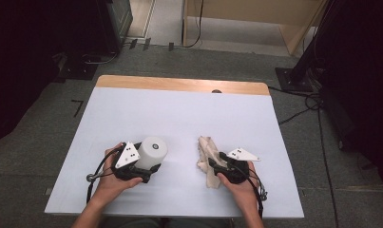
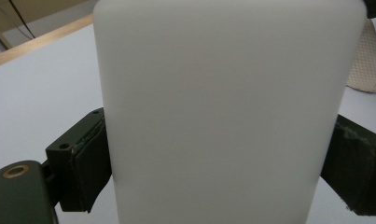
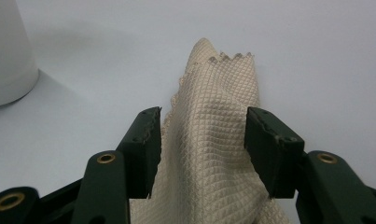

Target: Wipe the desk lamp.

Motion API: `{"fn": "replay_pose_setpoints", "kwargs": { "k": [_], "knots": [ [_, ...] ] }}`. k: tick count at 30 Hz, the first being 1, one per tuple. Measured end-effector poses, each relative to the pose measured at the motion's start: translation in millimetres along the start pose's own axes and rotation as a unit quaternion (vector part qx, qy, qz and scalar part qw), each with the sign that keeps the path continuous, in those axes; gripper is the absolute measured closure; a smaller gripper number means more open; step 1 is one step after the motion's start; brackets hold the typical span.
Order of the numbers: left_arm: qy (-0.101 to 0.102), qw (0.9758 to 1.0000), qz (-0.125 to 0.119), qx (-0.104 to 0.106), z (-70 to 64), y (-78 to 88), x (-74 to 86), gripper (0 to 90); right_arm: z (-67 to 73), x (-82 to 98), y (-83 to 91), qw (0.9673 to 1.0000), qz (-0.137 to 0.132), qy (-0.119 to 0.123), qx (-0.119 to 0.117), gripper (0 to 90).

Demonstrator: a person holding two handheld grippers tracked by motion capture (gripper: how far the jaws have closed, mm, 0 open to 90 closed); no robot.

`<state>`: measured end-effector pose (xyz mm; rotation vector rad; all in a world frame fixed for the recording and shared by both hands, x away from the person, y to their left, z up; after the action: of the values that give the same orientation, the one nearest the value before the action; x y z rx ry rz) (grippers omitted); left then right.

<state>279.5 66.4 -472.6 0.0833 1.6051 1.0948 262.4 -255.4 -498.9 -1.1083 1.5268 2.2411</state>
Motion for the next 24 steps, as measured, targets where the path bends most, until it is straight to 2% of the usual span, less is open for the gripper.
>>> {"fn": "replay_pose_setpoints", "kwargs": {
  "k": [2, 4, 6, 9, 11, 14, 16, 20, 24],
  "knots": [
    [0.001, 1.0000, 0.003, 0.001, 1.1, 1.5, 0.3, 8.4, -0.2, 0.1, 0.4, 1.0000, 0.000, 0.000, 0.002, 46.7],
    [0.013, 0.9999, -0.001, 0.003, 2.5, 2.2, 1.6, 8.6, -0.7, -0.1, 0.5, 1.0000, -0.001, 0.002, 0.003, 46.7],
    [0.026, 0.9996, -0.003, 0.015, 5.0, 3.4, 2.4, 8.7, -1.2, -0.2, 0.3, 1.0000, -0.002, 0.001, 0.004, 46.7],
    [0.027, 0.9994, 0.002, 0.023, 8.7, 9.9, 2.9, 8.7, -1.6, 0.0, 0.2, 1.0000, -0.001, 0.003, 0.005, 46.7],
    [0.017, 0.9993, 0.009, 0.031, 11.3, 17.7, 3.4, 8.7, -2.0, 0.1, 0.7, 1.0000, -0.002, 0.003, 0.004, 46.7],
    [-0.010, 0.9988, 0.033, 0.035, 11.9, 29.1, 7.1, 8.7, -2.8, 0.3, 1.2, 1.0000, -0.002, -0.001, 0.003, 46.3],
    [-0.016, 0.9981, 0.041, 0.044, 12.1, 33.1, 9.9, 8.6, -2.5, 0.0, 1.2, 1.0000, -0.005, 0.003, 0.000, 44.5],
    [-0.023, 0.9972, 0.050, 0.051, 6.5, 26.1, 10.8, 8.6, 3.7, -1.1, -1.6, 0.9997, -0.001, 0.022, -0.004, 35.1],
    [-0.025, 0.9974, 0.040, 0.055, 2.1, 20.8, 7.6, 8.5, 7.8, 0.5, -11.0, 0.9989, 0.023, 0.034, 0.022, 27.6]
  ]
}}
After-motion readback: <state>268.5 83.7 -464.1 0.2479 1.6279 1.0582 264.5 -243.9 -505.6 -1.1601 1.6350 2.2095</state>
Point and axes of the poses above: each handheld gripper's, and its own axes: y roughly backward along the jaws, x roughly out of its underside, z roughly to its left, the point moved 3 cm from there along -y, roughly forward along the jaws, and after that the axes turned 12 degrees about z, right-handed, at the moved point
